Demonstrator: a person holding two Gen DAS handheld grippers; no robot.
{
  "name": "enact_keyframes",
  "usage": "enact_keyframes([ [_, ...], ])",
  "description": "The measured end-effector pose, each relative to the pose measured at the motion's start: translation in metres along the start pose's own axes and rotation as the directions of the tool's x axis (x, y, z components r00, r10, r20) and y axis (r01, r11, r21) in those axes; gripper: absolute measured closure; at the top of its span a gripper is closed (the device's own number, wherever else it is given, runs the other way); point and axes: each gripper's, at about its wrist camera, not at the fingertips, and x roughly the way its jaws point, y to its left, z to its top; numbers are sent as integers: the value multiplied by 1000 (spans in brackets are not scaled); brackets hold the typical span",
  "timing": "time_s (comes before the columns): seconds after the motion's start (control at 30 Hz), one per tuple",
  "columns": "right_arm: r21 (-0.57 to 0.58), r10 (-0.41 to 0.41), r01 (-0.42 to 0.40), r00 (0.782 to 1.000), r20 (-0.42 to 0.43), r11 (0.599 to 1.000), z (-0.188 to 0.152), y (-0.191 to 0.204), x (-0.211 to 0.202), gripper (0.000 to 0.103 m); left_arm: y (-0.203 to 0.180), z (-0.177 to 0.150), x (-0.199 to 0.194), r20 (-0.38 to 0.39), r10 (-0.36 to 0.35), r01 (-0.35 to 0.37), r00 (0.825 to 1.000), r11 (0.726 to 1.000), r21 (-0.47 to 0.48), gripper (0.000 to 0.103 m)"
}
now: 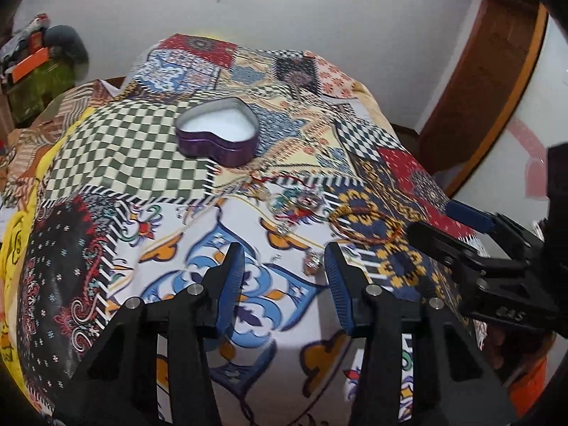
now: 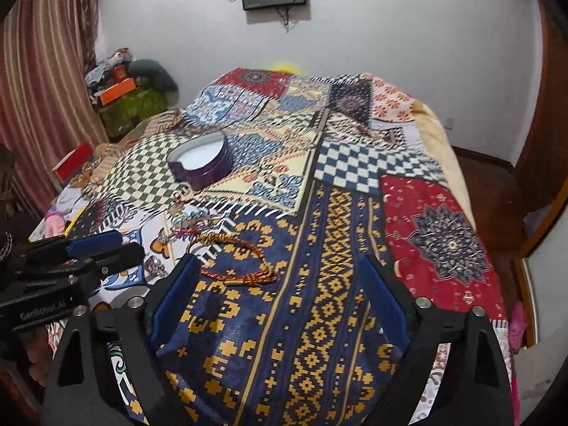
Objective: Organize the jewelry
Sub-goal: 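Lower both tools toward the jewelry pile beside the purple heart tin, then grasp the red braided bracelet with the right tool while the left tool grasps a silver pendant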
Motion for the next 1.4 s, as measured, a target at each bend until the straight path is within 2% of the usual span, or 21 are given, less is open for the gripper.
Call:
enact_keyframes([
  [0.1, 10, 25, -25, 1000, -8, 1000, -1, -2, 3, 19, -5, -2, 2, -11, -23, 23, 1000, 1000, 15, 58],
  [0.17, 15, 39, -38, 999, -18, 999, -1, -2, 5, 24, -11, -4, 6, -20, -21, 22, 1000, 999, 40, 77],
  [0.2, 17, 44, -43, 999, -26, 999, -1, -2, 6, 26, -13, -5, 9, -29, -18, 19, 999, 999, 50, 80],
  [0.4, 38, 73, -71, 997, -41, 997, 0, -6, 11, 27, -15, -3, 13, -26, -35, 36, 999, 998, 50, 81],
  [0.47, 29, 80, -79, 996, -44, 996, 1, -4, 12, 27, -15, -2, 15, -22, -37, 38, 999, 998, 46, 82],
  [0.53, 14, 86, -85, 995, -48, 996, 2, -1, 14, 27, -15, -1, 17, -15, -30, 31, 999, 998, 52, 89],
  [0.77, -44, 109, -113, 991, -77, 993, 5, 14, 26, 28, -9, -1, 14, 21, -22, 21, 1000, 999, 42, 89],
  [0.97, -59, 129, -138, 983, -130, 989, 0, 20, 42, 42, 1, 1, 7, 53, -12, 11, 999, 1000, 22, 89],
  [1.2, -48, 133, -140, 984, -122, 989, 1, 16, 39, 84, 1, 1, 3, 68, -3, 1, 998, 1000, 23, 89],
  [1.4, -39, 123, -128, 986, -113, 991, 1, 15, 35, 90, -2, 1, -10, 96, 8, -11, 995, 1000, 29, 89],
])
